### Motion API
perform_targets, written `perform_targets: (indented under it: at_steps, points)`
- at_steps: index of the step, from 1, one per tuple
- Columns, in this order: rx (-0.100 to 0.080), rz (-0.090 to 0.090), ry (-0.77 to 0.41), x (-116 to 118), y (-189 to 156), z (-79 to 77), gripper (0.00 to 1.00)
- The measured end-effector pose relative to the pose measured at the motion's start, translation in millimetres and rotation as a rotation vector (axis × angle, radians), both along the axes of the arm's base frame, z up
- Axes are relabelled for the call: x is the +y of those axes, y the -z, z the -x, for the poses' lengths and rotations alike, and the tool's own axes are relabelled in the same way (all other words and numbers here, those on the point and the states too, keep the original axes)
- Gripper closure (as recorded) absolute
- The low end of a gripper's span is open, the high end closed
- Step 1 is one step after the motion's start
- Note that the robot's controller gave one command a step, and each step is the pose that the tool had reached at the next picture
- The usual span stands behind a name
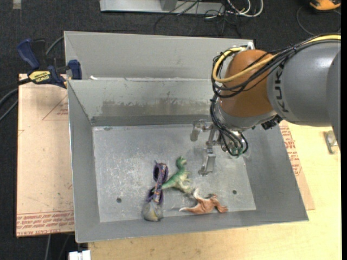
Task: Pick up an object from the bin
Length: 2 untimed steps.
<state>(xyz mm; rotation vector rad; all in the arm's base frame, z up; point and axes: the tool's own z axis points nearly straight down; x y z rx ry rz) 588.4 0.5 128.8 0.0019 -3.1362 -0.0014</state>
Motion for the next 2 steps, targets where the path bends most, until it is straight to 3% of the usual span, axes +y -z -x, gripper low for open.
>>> perform_targets:
  at_steps: [1, 2]
  points:
    - [-0.007, 0.0, 0.0, 0.0, -4.8, -1.6, 0.0]
    - [0.0, -0.003, -0.168, 53.9, 49.5, 52.7, 0.0]
